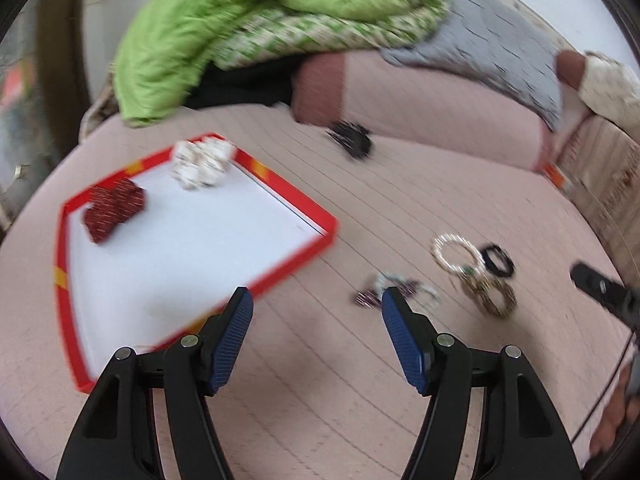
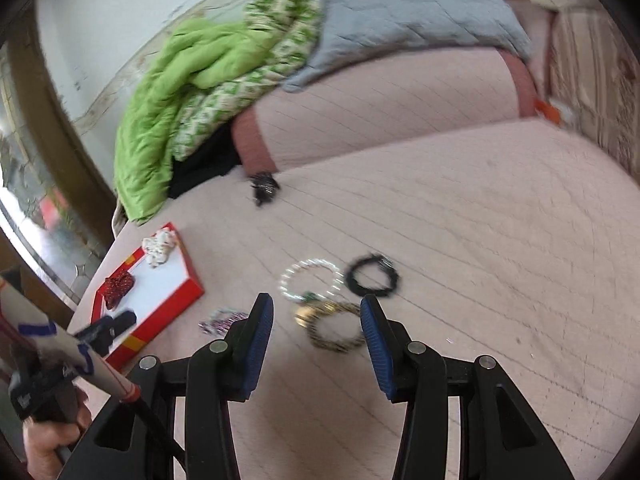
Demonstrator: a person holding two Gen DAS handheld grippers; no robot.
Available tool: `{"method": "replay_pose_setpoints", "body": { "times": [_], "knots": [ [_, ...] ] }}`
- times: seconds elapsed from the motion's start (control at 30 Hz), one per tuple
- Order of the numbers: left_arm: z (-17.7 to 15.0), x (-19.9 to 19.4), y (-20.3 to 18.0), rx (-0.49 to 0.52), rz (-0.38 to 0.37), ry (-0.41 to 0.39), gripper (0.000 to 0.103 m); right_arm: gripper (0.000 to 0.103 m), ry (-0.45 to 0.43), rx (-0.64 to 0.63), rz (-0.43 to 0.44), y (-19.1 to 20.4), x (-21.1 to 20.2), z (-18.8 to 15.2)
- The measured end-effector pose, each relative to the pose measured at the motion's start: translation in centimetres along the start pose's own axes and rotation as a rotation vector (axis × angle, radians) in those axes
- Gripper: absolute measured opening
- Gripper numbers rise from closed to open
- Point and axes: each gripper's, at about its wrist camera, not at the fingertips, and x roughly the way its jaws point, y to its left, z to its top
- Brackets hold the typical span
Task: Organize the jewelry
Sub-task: 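Grasp the purple leaf hair clip from the bead bracelet with the left tool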
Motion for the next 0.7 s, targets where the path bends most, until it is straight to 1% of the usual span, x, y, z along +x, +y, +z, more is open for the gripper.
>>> {"method": "replay_pose_setpoints", "body": {
  "times": [0.07,0.13,0.17,0.27,0.3,0.33,0.37,0.4,0.53,0.6,0.7],
  "knots": [
    [-0.1,0.7,-0.4,0.017,-0.012,0.005,0.066,0.049,-0.008,0.025,0.010,-0.9,-0.1,0.3],
    [-0.1,1.1,-0.5,0.024,-0.013,0.004,0.066,0.049,-0.005,0.039,0.039,-1.1,0.0,0.5],
    [0.0,1.4,-0.6,0.026,-0.018,0.006,0.066,0.049,0.009,0.042,0.061,-1.1,0.4,0.6],
    [0.2,2.6,-0.8,0.039,-0.035,0.032,0.066,0.049,0.041,0.038,0.085,-1.0,1.1,0.2],
    [0.3,3.0,-1.0,0.048,-0.042,0.043,0.066,0.048,0.048,0.042,0.090,-1.0,1.2,0.3],
    [0.4,3.3,-1.1,0.056,-0.051,0.052,0.065,0.044,0.052,0.044,0.093,-1.1,1.3,0.2],
    [0.5,3.7,-1.3,0.063,-0.066,0.060,0.061,0.040,0.061,0.045,0.091,-1.2,1.5,0.2],
    [0.5,4.0,-1.5,0.068,-0.081,0.064,0.058,0.039,0.067,0.046,0.085,-1.3,1.6,0.2],
    [1.0,5.2,-2.8,0.101,-0.148,0.075,0.047,0.039,0.088,0.070,0.071,-1.8,2.2,-0.1],
    [1.2,6.0,-3.2,0.100,-0.163,0.088,0.045,0.039,0.091,0.077,0.066,-2.0,2.3,-0.1],
    [1.2,7.6,-3.4,0.080,-0.180,0.119,0.038,0.039,0.095,0.092,0.061,-2.3,2.5,0.0]
  ]
}}
